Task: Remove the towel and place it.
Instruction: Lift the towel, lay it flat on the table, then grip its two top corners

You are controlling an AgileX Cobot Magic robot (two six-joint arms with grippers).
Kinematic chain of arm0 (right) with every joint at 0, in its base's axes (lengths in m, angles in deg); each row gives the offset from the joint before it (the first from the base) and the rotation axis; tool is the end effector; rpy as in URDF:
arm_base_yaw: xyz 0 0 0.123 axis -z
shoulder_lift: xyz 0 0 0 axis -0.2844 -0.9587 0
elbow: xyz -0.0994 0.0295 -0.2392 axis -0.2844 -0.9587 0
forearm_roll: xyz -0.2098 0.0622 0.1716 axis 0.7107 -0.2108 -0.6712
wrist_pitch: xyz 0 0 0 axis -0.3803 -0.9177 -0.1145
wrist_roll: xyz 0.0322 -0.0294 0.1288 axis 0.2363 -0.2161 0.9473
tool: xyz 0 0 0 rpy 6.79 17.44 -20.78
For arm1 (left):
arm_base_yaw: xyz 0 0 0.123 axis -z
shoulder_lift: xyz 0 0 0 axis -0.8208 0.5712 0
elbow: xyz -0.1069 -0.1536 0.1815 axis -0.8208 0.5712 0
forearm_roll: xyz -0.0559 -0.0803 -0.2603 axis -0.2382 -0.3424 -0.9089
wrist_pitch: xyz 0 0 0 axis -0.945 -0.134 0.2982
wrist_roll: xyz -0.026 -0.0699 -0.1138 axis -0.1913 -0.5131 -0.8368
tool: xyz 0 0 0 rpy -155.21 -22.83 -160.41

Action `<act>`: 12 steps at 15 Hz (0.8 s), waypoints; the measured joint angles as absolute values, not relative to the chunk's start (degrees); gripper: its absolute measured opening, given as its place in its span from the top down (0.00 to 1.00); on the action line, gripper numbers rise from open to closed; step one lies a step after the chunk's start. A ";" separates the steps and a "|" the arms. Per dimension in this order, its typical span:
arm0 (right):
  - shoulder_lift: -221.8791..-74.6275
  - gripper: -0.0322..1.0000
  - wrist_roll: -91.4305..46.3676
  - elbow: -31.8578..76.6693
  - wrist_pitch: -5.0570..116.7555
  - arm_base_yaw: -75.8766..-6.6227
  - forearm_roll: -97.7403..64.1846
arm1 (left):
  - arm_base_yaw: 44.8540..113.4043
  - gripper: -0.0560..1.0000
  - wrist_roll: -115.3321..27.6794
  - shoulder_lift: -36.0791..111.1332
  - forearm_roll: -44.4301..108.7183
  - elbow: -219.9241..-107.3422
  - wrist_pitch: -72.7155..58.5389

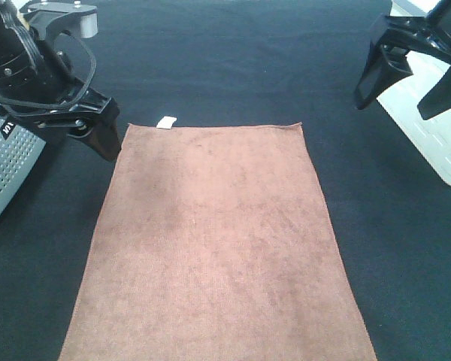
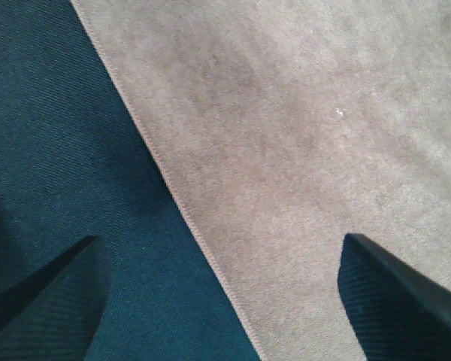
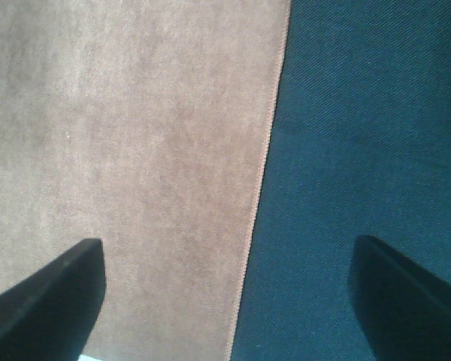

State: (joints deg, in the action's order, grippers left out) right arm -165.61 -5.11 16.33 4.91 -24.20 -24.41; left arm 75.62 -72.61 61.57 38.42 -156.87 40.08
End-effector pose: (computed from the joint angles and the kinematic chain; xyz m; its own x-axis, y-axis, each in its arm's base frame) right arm 0.3532 0.0794 0.2199 -0.9428 -0.0852 -0.3222 -0.1661 0.9582 0.2329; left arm 0.3557 -0.1468 0.1732 -0.8766 0.3402 -0.3402 0.3899 0.9167 -0.0878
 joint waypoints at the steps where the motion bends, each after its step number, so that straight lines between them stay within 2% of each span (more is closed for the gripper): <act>1: -165.61 0.19 -5.11 16.33 4.91 -24.20 -24.41 | 75.62 0.21 -72.61 61.80 38.08 -156.93 39.79; 6: -171.92 0.19 -4.42 17.59 6.69 -24.14 -24.41 | 75.62 0.21 -72.61 68.22 37.79 -163.63 40.71; 12: -179.88 0.19 -5.05 27.04 4.97 -24.14 -24.53 | 75.62 0.21 -72.73 76.98 37.56 -172.97 44.43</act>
